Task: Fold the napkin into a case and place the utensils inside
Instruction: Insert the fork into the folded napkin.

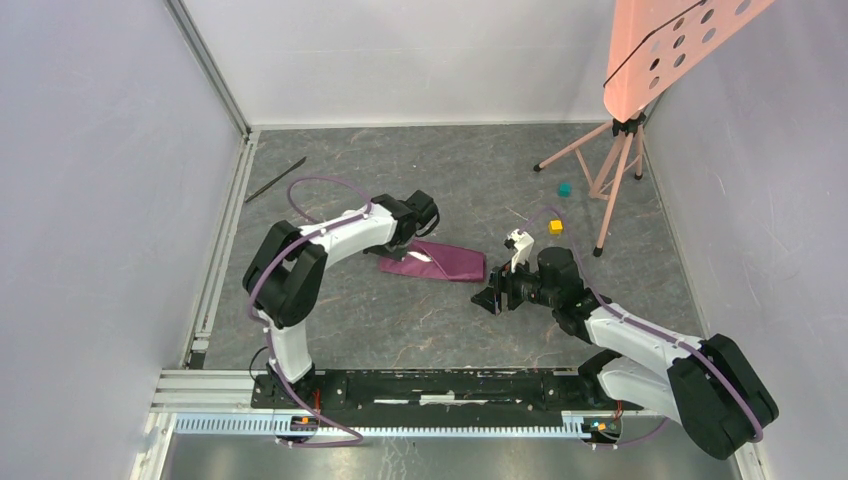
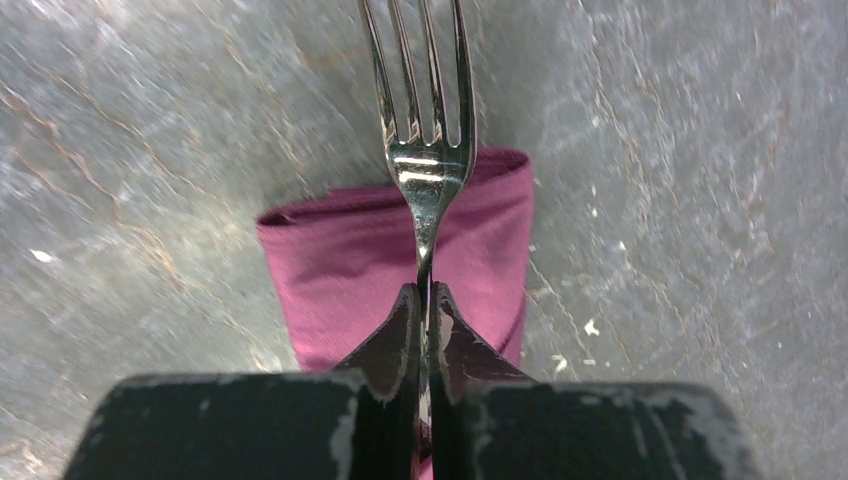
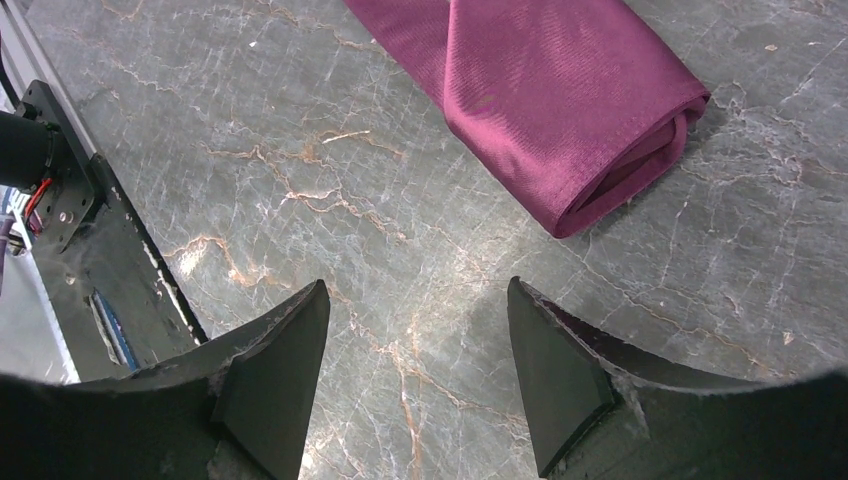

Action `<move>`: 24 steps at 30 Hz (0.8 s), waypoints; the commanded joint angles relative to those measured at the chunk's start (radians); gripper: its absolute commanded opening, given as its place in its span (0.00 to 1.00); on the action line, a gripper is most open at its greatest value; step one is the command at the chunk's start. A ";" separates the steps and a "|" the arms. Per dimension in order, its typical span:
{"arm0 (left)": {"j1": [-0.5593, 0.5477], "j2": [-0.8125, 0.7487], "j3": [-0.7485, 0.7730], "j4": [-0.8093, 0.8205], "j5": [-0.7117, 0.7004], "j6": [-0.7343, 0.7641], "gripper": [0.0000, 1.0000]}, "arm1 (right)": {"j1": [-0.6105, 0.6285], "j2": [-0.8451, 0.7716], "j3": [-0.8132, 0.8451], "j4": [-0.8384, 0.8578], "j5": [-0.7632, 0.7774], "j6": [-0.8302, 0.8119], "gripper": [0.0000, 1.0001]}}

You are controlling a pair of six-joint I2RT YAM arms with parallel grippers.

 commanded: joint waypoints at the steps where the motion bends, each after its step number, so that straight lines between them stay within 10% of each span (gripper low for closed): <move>1: -0.024 0.051 0.088 -0.062 0.017 -0.358 0.02 | -0.007 -0.013 -0.007 0.048 -0.016 0.005 0.71; 18: -0.061 0.071 0.074 0.047 0.107 -0.447 0.02 | -0.052 -0.136 -0.048 0.045 0.008 0.002 0.72; 24: -0.061 0.004 0.001 0.137 0.110 -0.354 0.51 | -0.056 -0.119 -0.049 0.043 0.002 -0.003 0.72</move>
